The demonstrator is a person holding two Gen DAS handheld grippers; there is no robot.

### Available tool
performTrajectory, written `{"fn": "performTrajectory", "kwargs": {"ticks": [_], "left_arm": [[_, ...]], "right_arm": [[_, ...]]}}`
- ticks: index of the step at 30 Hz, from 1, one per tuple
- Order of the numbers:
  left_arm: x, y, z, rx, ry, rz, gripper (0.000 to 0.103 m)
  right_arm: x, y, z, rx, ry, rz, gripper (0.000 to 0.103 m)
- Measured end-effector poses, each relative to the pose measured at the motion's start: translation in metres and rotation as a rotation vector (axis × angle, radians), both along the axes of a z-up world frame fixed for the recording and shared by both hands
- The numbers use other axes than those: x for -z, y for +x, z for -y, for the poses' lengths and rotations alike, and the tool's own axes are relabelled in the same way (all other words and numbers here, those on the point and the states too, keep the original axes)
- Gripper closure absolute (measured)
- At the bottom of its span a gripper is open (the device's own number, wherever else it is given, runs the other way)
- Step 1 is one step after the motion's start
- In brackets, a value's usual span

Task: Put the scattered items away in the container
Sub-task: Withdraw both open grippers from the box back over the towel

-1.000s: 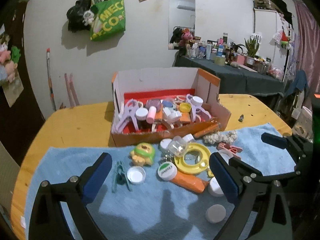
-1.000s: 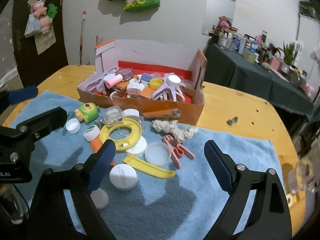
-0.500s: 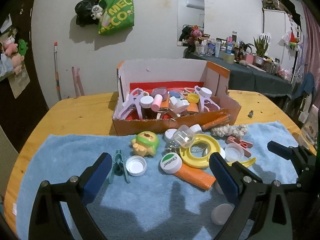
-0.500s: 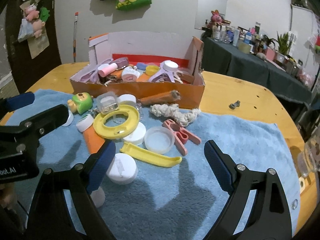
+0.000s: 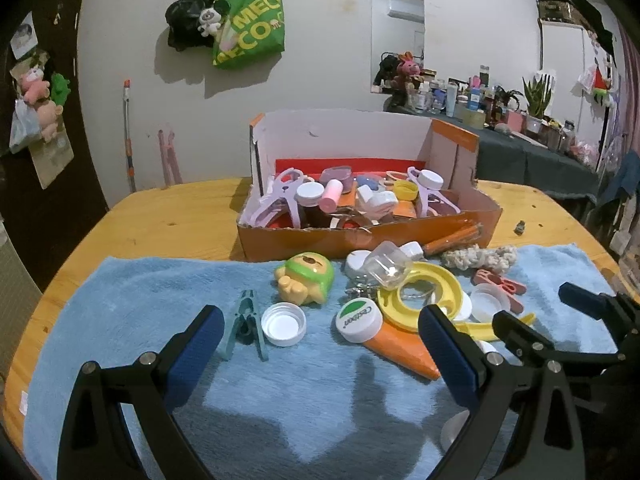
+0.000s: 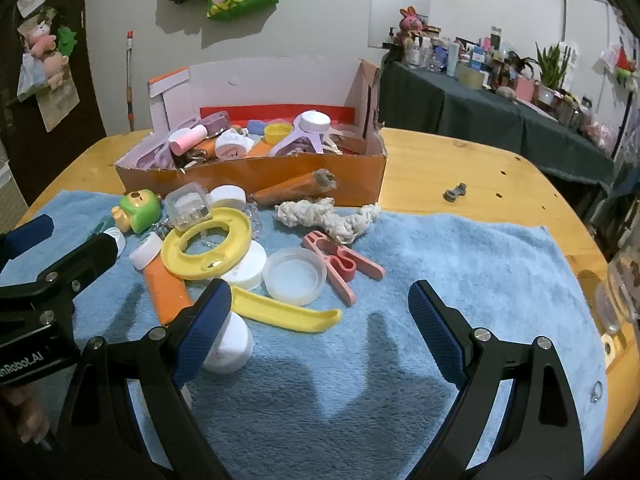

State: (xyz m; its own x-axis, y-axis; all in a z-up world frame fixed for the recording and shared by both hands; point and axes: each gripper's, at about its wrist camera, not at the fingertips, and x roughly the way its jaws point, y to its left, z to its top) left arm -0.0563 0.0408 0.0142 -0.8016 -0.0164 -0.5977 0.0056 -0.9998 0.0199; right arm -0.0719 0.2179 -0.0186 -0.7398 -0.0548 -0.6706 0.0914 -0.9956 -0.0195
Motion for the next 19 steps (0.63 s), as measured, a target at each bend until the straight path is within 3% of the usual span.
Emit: {"fn": "performTrajectory", "kwargs": {"ticks": [19], "left_arm": [[0.0056, -0.0048, 0.0048, -0.014, 0.007, 0.021, 0.003]], "right_arm": [[0.0021, -0.0010, 0.0006, 0.008, 0.015, 0.007, 0.012]]}}
